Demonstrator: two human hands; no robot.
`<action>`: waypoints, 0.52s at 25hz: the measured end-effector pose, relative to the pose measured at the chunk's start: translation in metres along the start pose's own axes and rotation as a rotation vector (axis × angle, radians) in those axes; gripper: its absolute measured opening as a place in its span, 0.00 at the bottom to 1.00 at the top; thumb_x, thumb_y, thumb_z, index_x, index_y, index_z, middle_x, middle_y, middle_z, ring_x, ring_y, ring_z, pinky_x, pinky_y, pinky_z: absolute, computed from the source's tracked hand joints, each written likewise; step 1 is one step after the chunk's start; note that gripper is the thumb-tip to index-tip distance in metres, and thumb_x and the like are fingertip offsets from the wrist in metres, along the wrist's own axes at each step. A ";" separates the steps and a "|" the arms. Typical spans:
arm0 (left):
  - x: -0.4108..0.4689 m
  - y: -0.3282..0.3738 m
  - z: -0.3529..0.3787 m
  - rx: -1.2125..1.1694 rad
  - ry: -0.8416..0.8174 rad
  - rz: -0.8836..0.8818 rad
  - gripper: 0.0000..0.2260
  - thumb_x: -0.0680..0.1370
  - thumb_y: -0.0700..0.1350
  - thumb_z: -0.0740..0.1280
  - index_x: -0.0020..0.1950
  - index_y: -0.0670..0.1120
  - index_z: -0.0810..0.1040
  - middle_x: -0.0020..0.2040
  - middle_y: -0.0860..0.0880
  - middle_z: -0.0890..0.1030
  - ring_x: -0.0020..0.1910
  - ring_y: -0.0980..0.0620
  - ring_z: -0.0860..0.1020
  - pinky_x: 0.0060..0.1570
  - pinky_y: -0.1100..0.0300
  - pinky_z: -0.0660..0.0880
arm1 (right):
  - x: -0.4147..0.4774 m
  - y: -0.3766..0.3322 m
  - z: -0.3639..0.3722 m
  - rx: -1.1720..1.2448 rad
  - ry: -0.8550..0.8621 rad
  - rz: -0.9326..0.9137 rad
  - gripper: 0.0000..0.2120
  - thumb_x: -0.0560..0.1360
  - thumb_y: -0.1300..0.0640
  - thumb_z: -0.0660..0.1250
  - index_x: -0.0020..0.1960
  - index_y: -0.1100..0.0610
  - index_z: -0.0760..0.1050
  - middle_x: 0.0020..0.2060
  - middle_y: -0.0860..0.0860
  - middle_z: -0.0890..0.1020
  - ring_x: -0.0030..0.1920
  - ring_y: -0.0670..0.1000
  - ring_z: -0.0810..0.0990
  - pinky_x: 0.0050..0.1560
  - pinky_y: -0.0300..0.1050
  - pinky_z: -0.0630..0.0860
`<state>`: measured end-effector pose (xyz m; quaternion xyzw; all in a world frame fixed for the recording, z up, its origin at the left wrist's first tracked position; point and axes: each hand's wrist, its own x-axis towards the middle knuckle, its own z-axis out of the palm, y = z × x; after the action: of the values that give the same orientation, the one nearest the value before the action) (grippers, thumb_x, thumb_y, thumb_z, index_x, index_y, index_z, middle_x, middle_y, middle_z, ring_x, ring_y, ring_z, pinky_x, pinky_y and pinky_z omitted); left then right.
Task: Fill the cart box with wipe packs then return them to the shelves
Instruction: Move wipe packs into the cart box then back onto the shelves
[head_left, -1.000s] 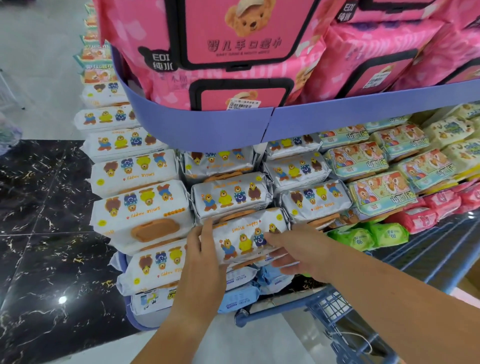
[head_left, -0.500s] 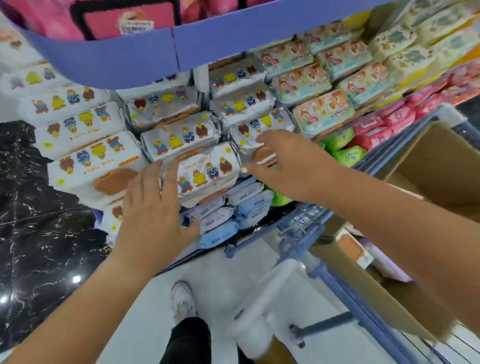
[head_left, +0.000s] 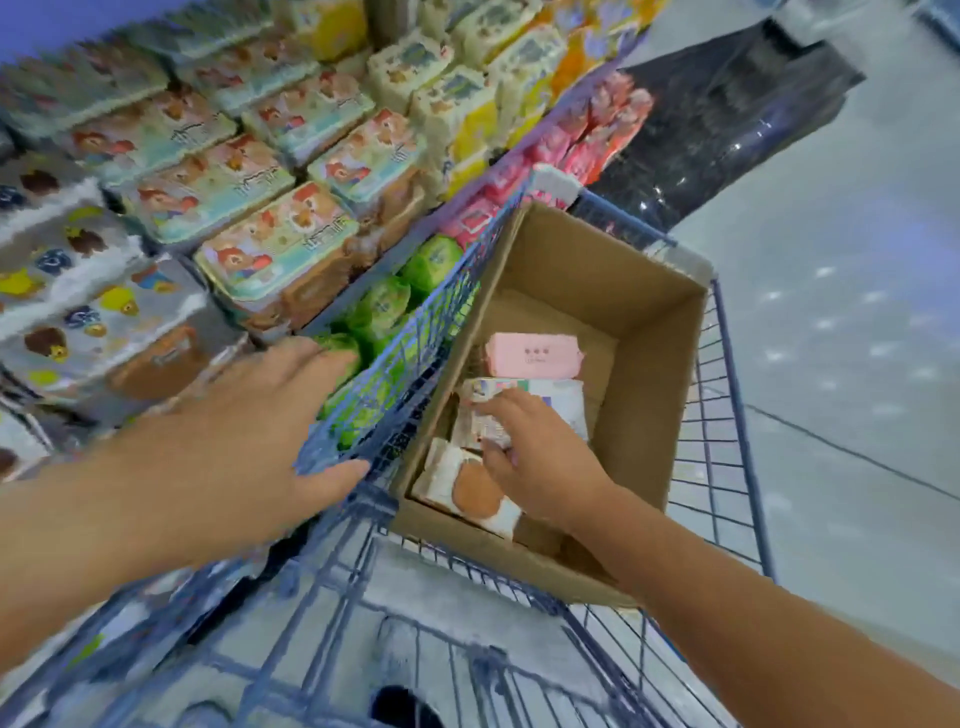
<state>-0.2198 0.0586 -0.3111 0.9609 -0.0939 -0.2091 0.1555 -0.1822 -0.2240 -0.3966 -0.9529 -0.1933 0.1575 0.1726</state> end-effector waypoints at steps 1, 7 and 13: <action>0.024 0.008 0.003 0.059 -0.058 -0.014 0.44 0.74 0.71 0.56 0.82 0.54 0.42 0.81 0.52 0.49 0.79 0.47 0.59 0.76 0.51 0.63 | 0.005 0.028 0.010 -0.015 -0.071 0.123 0.17 0.78 0.56 0.63 0.64 0.60 0.74 0.60 0.57 0.76 0.59 0.60 0.75 0.58 0.54 0.73; 0.136 0.042 0.036 0.081 0.023 -0.056 0.41 0.78 0.58 0.68 0.81 0.45 0.48 0.71 0.35 0.70 0.58 0.35 0.79 0.53 0.43 0.78 | 0.063 0.093 0.072 1.216 -0.117 1.125 0.15 0.80 0.48 0.66 0.60 0.58 0.72 0.51 0.56 0.78 0.54 0.57 0.80 0.59 0.50 0.76; 0.149 0.039 0.044 -0.022 0.084 -0.085 0.43 0.76 0.59 0.71 0.81 0.51 0.48 0.62 0.44 0.75 0.47 0.42 0.79 0.46 0.42 0.78 | 0.122 0.106 0.152 1.876 0.285 1.251 0.26 0.73 0.45 0.74 0.68 0.54 0.78 0.55 0.52 0.85 0.52 0.54 0.85 0.50 0.52 0.84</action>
<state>-0.1105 -0.0258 -0.3915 0.9702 -0.0439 -0.1759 0.1606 -0.0978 -0.2230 -0.6023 -0.3861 0.5321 0.1886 0.7296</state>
